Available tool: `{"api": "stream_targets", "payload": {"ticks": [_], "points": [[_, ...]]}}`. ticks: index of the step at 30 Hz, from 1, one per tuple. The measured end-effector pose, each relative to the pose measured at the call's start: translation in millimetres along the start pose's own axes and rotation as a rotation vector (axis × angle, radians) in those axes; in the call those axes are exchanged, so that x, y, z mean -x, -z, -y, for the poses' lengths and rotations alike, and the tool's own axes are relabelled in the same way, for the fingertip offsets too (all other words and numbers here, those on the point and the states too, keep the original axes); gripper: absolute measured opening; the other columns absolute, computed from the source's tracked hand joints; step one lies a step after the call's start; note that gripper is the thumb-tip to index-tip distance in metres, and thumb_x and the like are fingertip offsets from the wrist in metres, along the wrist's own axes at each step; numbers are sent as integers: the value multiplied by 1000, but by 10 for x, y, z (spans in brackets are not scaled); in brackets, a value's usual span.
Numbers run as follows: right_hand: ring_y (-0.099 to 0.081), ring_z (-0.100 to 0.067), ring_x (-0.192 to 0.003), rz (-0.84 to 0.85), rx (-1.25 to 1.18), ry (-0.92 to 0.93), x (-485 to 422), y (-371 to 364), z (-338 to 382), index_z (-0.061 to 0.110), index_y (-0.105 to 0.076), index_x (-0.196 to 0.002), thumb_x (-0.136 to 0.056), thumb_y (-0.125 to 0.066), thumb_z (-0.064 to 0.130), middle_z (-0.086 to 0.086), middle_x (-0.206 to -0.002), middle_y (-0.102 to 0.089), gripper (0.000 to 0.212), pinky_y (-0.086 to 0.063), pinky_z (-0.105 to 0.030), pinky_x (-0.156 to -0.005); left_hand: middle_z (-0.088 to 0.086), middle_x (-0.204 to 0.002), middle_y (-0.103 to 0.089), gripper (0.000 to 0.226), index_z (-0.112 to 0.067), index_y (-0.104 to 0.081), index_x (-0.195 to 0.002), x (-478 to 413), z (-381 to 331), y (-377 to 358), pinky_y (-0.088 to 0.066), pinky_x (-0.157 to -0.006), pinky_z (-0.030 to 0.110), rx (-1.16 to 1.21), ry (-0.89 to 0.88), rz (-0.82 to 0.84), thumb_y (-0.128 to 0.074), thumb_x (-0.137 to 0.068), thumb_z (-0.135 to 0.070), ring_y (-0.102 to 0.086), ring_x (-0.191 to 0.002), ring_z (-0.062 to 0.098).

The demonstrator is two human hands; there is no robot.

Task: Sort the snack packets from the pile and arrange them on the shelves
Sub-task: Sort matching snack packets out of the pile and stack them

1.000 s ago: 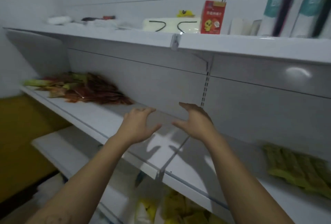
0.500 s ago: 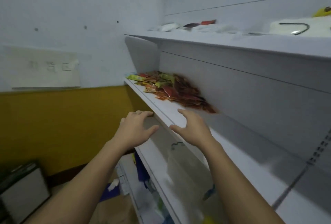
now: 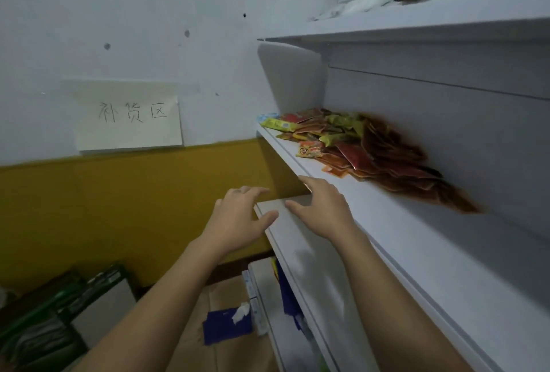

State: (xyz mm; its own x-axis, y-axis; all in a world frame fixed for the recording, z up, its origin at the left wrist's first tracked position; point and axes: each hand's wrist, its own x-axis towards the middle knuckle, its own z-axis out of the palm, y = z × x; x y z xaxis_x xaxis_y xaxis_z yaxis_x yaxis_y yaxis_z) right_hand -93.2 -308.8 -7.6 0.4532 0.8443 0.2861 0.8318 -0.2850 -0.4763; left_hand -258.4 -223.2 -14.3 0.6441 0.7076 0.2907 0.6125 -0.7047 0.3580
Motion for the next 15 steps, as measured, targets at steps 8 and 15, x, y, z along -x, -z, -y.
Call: {"api": "stream_targets", "payload": {"ticks": [8, 15], "points": [[-43, -23, -133, -81, -36, -103, -1266, -235, -417, 24, -44, -145, -87, -65, 49, -2, -145, -48, 66, -41, -41, -105, -6, -145, -47, 56, -35, -43, -143, -1406, 177, -336, -36, -109, 44, -1, -81, 83, -53, -92, -58, -37, -136, 18], [-45, -24, -130, -108, 8, -167, -1843, -257, -549, 25, -47, -143, -86, -65, 47, -2, -142, -49, 63, -42, -40, -103, -3, -146, -47, 58, -33, -43, -143, -2149, 302, -490, -37, -107, 44, 20, -141, 97, -53, -92, -58, -38, -136, 20]]}}
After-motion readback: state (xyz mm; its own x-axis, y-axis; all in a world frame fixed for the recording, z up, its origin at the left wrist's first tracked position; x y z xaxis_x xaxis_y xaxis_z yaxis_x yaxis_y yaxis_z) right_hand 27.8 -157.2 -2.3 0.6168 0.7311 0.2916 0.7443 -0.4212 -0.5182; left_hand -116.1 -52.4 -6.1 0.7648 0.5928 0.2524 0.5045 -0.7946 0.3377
